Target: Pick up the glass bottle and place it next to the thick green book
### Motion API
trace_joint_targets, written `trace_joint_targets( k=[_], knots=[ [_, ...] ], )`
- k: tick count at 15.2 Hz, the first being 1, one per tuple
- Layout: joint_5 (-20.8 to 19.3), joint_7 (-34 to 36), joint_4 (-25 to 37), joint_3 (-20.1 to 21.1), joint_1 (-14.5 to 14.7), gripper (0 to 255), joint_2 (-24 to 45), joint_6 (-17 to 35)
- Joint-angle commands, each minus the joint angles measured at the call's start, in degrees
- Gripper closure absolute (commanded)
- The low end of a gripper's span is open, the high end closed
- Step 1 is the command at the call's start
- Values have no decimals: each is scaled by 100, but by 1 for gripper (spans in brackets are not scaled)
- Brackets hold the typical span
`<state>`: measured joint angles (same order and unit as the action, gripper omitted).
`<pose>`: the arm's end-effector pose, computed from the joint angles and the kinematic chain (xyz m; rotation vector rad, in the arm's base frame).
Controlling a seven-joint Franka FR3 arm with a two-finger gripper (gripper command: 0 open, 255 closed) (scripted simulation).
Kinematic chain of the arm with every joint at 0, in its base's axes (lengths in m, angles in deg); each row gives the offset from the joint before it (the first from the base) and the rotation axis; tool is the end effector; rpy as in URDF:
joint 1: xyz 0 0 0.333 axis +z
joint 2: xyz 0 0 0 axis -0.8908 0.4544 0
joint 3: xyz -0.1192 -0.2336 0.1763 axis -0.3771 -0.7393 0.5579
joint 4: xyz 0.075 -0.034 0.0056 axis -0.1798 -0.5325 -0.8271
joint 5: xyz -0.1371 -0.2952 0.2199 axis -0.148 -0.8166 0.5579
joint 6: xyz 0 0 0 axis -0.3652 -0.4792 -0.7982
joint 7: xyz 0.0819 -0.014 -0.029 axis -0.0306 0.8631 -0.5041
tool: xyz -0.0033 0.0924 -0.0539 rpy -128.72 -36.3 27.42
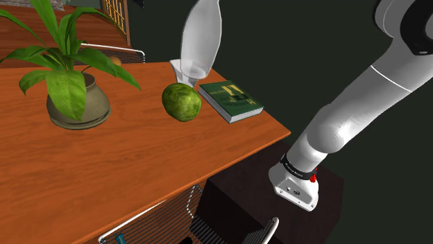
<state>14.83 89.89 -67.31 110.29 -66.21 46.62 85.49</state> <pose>0.4217 0.2054 0.7459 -3.1365 0.0443 -0.0512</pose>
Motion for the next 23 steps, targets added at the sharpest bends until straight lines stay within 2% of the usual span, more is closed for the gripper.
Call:
trace_joint_targets(
  k=[1,9,17,23],
  knots=[
    [35,-326,-146,-205,-112,255,-128,21],
    [-42,-1552,-291,-981,-545,255,-217,33],
    [-198,-2706,70,-1666,-989,255,146,-2],
    [-161,-2745,-769,-1686,-994,255,-153,540]
  ],
)
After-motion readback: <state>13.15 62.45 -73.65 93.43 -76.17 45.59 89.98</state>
